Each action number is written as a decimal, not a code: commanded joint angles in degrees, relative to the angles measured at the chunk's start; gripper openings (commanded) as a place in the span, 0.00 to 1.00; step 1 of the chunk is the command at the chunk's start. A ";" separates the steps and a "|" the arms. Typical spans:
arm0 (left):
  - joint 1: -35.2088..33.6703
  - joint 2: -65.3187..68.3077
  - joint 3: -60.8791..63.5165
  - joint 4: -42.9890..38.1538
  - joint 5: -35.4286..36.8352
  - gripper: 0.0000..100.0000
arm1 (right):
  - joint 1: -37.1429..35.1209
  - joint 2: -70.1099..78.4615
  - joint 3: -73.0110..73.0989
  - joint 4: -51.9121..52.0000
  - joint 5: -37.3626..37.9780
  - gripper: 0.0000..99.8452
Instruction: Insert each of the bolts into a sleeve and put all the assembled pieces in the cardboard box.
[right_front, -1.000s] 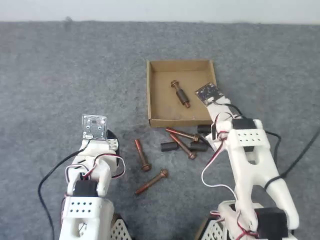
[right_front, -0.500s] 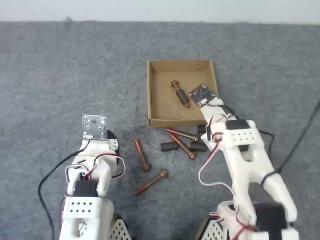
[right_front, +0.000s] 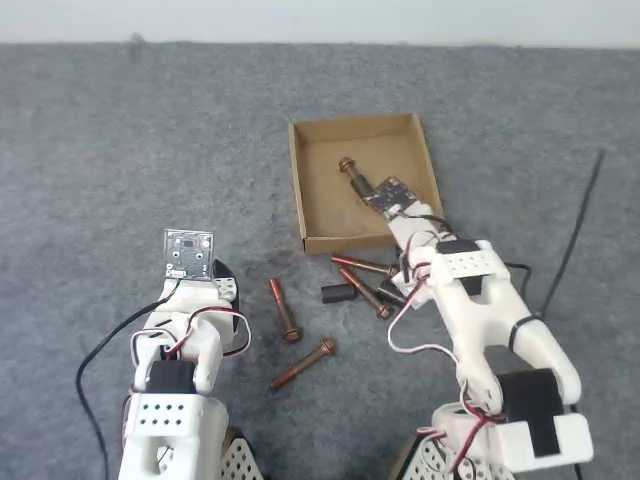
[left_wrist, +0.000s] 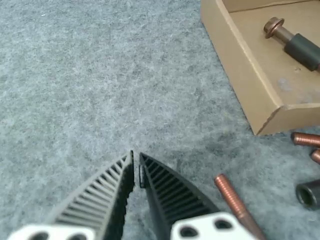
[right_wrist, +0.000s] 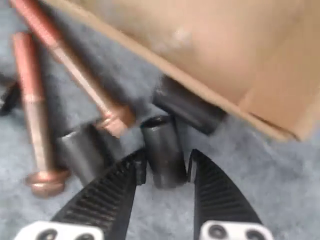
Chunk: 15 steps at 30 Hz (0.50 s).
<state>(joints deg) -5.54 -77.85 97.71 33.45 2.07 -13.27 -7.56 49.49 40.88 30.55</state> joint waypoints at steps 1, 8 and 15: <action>-0.44 -1.14 -0.75 -0.09 -0.26 0.01 | -3.12 0.13 -0.53 0.40 0.79 0.13; -0.44 -1.14 -0.75 -0.09 -0.26 0.01 | -3.30 0.13 -0.62 -1.19 0.79 0.07; -0.44 -1.14 -0.75 -0.09 -0.26 0.01 | -3.21 -0.48 -0.35 2.77 0.44 0.01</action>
<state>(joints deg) -5.54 -77.85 97.71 33.45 2.07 -15.65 -7.21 49.41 41.14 30.64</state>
